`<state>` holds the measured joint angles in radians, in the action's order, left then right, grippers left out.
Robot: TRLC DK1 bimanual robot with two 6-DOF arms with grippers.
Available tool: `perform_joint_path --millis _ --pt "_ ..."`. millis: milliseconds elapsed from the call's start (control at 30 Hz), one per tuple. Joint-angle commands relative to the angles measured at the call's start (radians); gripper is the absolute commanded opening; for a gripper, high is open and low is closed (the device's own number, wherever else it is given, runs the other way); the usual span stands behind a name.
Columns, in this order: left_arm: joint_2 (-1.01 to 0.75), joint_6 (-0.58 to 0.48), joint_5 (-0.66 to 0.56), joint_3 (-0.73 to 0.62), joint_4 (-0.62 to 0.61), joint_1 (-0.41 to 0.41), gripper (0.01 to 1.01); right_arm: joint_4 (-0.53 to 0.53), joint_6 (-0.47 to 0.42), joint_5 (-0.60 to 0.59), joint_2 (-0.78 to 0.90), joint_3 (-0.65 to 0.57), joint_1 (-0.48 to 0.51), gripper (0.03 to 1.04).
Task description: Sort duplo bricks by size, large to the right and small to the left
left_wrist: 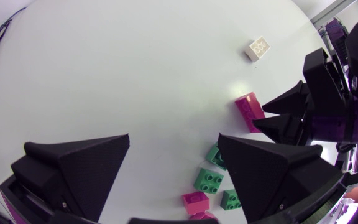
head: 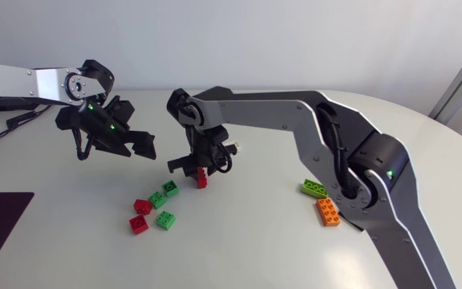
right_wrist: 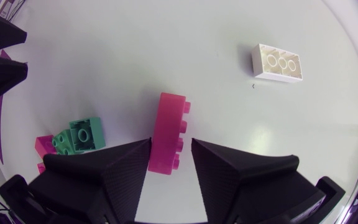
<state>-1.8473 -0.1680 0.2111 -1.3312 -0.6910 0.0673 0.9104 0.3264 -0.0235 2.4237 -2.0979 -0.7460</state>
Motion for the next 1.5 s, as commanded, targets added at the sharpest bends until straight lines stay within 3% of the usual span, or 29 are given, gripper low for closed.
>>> perform_joint_path --millis 0,133,367,600,933,1067,1233,1267,1467 --pt "0.013 -0.018 0.014 0.027 0.007 0.000 0.989 -0.005 0.033 0.004 0.002 0.039 0.002 0.38" --pt "0.013 -0.018 0.014 0.029 0.007 0.000 0.989 -0.062 0.031 0.004 -0.041 0.110 0.002 0.26" --pt "0.013 -0.015 0.016 0.030 0.008 0.008 0.989 -0.081 0.031 -0.006 -0.120 0.216 0.002 0.26" --pt "0.010 -0.008 0.016 0.029 0.015 0.023 0.989 -0.128 0.030 -0.044 -0.298 0.457 0.016 0.26" --pt "0.007 0.012 0.016 0.030 0.028 0.075 0.989 -0.219 -0.027 -0.052 -0.600 0.932 0.200 0.26" --pt "0.007 0.024 0.016 0.032 0.036 0.101 0.989 -0.257 -0.058 -0.041 -0.653 1.052 0.272 0.26" --pt "0.013 0.030 0.016 0.033 0.036 0.123 0.989 -0.311 -0.063 -0.043 -0.669 1.124 0.283 0.27" --pt "0.014 0.030 0.016 0.033 0.034 0.124 0.989 -0.314 -0.063 -0.043 -0.669 1.124 0.283 0.28" --pt "0.017 0.022 0.016 0.038 0.030 0.126 0.989 -0.291 -0.063 -0.046 -0.661 1.102 0.280 0.64"
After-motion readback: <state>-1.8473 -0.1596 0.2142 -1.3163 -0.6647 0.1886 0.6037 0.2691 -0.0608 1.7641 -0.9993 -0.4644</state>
